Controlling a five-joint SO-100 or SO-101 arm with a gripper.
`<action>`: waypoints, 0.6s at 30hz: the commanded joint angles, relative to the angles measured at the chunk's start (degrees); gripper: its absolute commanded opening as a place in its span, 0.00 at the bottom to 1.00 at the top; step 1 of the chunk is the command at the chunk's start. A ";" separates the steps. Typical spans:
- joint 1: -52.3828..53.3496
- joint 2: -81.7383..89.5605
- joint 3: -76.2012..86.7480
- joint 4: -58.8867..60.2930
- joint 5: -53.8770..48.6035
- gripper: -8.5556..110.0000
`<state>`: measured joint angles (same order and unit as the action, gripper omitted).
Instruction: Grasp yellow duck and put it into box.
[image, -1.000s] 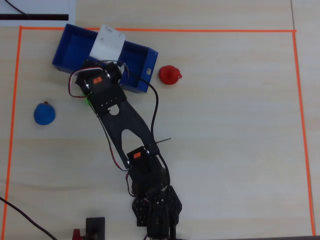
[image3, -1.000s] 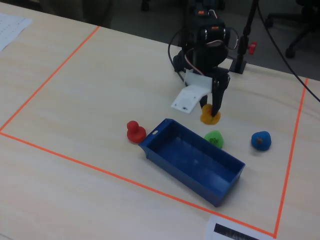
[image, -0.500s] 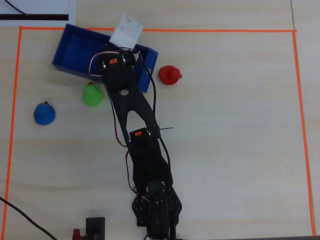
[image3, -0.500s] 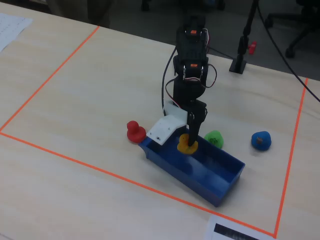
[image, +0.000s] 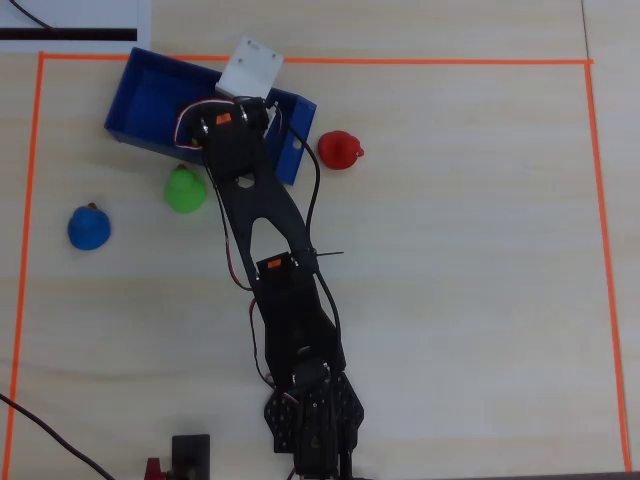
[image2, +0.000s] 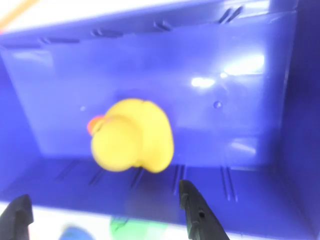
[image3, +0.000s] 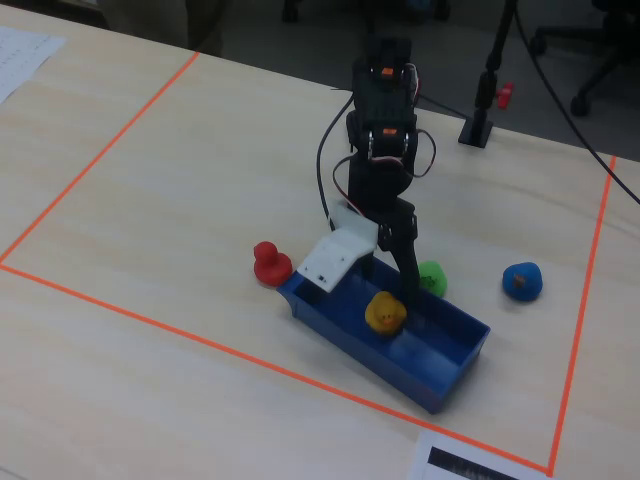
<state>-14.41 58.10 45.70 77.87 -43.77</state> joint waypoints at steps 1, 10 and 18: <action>0.62 16.61 -1.14 5.36 2.90 0.28; -7.82 79.01 76.55 -10.28 -3.78 0.07; 5.10 103.54 113.73 -14.85 -15.82 0.07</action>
<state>-15.29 148.36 137.20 63.90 -54.84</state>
